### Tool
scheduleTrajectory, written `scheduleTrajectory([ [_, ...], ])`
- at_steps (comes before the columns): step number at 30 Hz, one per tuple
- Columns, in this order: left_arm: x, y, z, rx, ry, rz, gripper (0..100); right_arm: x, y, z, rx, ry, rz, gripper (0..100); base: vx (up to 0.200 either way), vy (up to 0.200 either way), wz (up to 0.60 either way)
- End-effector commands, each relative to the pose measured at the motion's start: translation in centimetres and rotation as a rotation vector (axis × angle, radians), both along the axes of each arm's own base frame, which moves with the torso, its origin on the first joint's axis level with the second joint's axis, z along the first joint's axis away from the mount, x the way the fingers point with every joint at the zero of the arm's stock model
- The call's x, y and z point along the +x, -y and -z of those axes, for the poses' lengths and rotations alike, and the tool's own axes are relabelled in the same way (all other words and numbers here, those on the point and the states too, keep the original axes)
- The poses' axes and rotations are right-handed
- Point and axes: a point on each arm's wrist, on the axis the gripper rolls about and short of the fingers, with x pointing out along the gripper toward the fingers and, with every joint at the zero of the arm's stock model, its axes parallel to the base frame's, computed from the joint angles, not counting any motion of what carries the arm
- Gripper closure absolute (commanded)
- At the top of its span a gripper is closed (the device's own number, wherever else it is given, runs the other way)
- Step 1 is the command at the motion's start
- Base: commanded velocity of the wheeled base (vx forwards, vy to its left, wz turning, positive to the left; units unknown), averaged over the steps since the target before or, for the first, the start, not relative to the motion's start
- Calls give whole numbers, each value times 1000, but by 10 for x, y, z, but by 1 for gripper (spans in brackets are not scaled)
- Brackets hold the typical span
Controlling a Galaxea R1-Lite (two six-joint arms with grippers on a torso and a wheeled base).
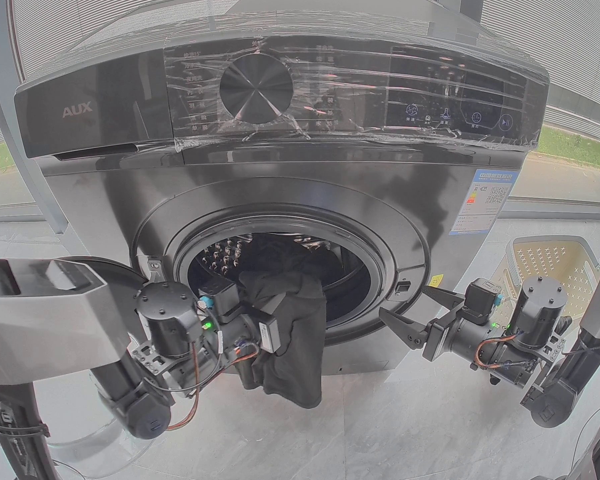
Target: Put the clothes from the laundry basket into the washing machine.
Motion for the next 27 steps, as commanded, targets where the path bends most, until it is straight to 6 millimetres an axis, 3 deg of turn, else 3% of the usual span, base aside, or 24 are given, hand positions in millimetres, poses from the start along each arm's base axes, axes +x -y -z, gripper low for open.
scheduleTrajectory([
  [1, 46, 27, 37, -17, 11, -28, 100, 0, -2, -6, 14, 28, -6, 0, 0, 0, 0],
  [7, 62, 38, 49, -25, 5, -39, 100, -2, -1, -12, 25, 47, -7, 0, 0, 0, 0],
  [13, 84, 41, 45, -39, 18, -82, 100, -6, -4, -13, 26, 49, -23, 0, 0, 0, 0],
  [17, 117, 48, 41, -70, 68, -190, 100, -8, -6, -12, 25, 46, -32, 0, 0, 0, 0],
  [19, 121, 48, 41, -71, 70, -195, 100, -8, -6, -12, 25, 46, -32, 0, 0, 0, 0],
  [20, 133, 50, 41, -63, 59, -209, 100, -8, -6, -13, 26, 48, -32, 0, 0, 0, 0],
  [27, 166, 55, 33, -63, 58, -240, 100, -10, -5, -15, 30, 52, -32, 0, 0, 0, 0],
])
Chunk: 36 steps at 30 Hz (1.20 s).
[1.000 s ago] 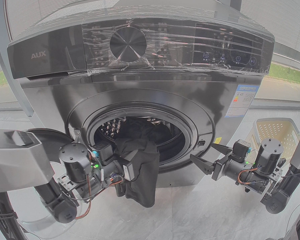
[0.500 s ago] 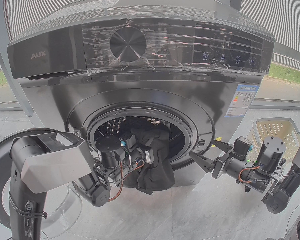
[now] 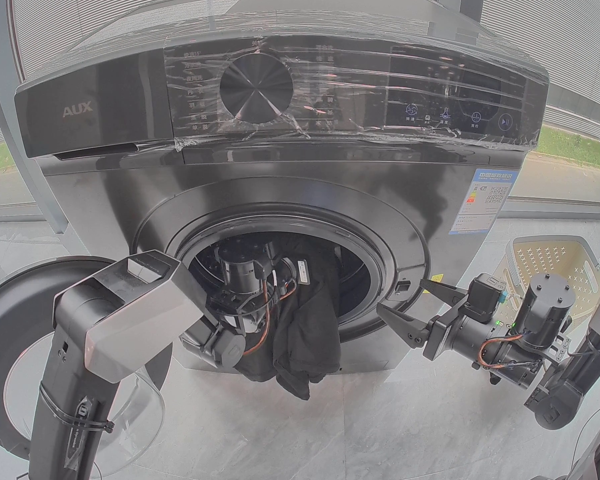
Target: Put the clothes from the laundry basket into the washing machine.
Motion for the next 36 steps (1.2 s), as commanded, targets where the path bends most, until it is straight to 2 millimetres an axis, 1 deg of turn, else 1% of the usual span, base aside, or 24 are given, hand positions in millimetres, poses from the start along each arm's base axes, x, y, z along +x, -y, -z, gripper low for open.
scheduleTrajectory([
  [1, 32, 2, 8, 3, -12, -43, 100, -3, 0, -3, 8, 10, -5, 0, 0, 0, 0],
  [6, 52, 8, 17, 6, -17, -52, 100, -10, -5, 0, -3, -2, -36, 0, 0, 0, 0],
  [8, 66, 7, 15, -2, -6, -67, 100, -11, -7, 1, -4, -3, -42, 0, 0, 0, 0],
  [13, 85, 13, 15, -30, -6, -96, 100, -10, -7, 2, -8, -8, -41, 0, 0, 0, 0],
  [15, 85, 14, 23, -16, -31, -98, 100, -10, -7, 2, -7, -7, -41, 0, 0, 0, 0],
  [21, 83, 18, 22, -19, -49, -89, 100, -10, -7, 2, -7, -7, -41, 0, 0, 0, 0],
  [22, 83, 18, 21, -30, -46, -89, 0, -10, -7, 2, -6, -6, -41, 0, 0, 0, 0],
  [25, 82, 19, 17, -53, -42, -86, 0, -10, -7, 2, -6, -6, -39, 0, 0, 0, 0],
  [26, 80, 21, 7, -66, -29, -85, 0, -10, -7, 2, -6, -6, -39, 0, 0, 0, 0],
  [27, 80, 21, 7, -66, -29, -85, 0, -10, -7, 2, -6, -6, -39, 0, 0, 0, 0],
  [28, 77, 20, -14, -77, -12, -84, 0, -10, -7, 1, -5, -5, -41, 0, 0, 0, 0],
  [29, 76, 20, -14, -73, -15, -85, 0, -10, -7, 1, -5, -5, -41, 0, 0, 0, 0],
  [30, 66, 19, -27, -60, -43, -76, 0, -10, -7, 1, -4, -3, -42, 0, 0, 0, 0],
  [32, 55, 18, -31, -24, -114, -70, 0, -10, -7, 1, -3, -2, -39, 0, 0, 0, 0],
  [34, 44, 15, -28, 20, -193, -61, 0, -9, -7, 0, -2, 1, -41, 0, 0, 0, 0],
  [35, 43, 14, -27, 27, -203, -60, 0, -9, -7, 0, -3, -1, -41, 0, 0, 0, 0],
  [36, 33, 10, -27, 63, -258, -56, 0, -9, -7, 0, -3, -1, -41, 0, 0, 0, 0],
])
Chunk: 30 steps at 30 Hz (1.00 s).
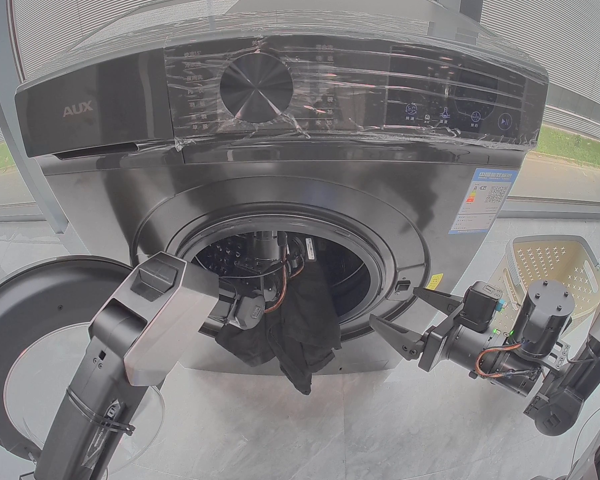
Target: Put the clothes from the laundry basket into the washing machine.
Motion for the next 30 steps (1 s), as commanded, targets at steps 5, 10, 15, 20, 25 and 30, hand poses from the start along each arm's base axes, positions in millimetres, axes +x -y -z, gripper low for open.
scheduleTrajectory([
  [5, -63, -16, -22, 155, -289, 91, 0, 0, -1, -3, 10, 14, -3, 0, 0, 0, 0],
  [10, -76, -20, -2, 241, -359, 125, 0, 0, 0, -4, 12, 18, -1, 0, 0, 0, 0],
  [15, -74, -19, 13, 254, -387, 123, 0, 0, -1, -4, 13, 19, -3, 0, 0, 0, 0],
  [20, -72, -20, 32, 267, -417, 116, 0, 1, 0, -5, 15, 21, -1, 0, 0, 0, 0],
  [25, -73, -21, 34, 271, -425, 114, 100, 1, 0, -5, 16, 23, 0, 0, 0, 0, 0],
  [30, -69, -21, 29, 254, -402, 103, 100, 1, 0, -5, 16, 24, 0, 0, 0, 0, 0],
])
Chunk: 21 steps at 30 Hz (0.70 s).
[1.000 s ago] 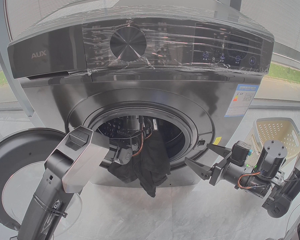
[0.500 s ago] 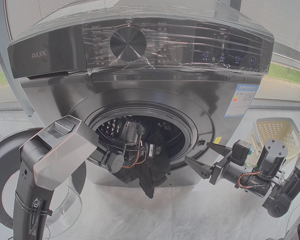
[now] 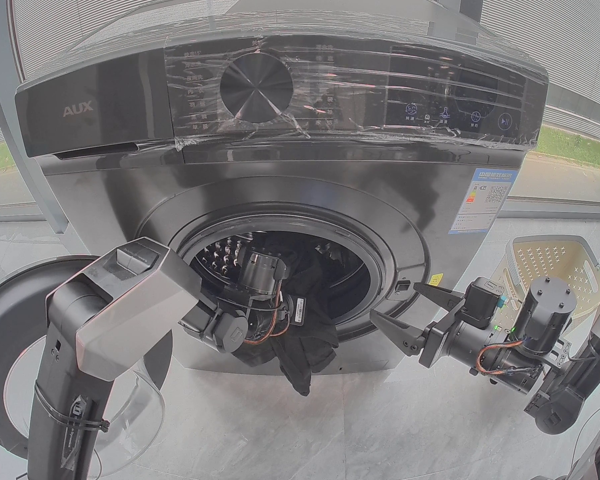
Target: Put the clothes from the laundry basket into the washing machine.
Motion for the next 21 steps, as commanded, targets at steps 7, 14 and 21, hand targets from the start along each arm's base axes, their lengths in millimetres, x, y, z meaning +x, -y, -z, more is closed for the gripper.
scheduleTrajectory([
  [7, 37, 9, -39, -174, 248, -98, 100, 1, -1, -2, 9, 13, -1, 0, 0, 0, 0],
  [14, 47, 7, -47, -195, 305, -144, 100, 0, -1, -3, 11, 16, -2, 0, 0, 0, 0],
  [21, 30, 8, -51, -177, 256, -123, 0, -1, 0, -5, 16, 21, -2, 0, 0, 0, 0],
])
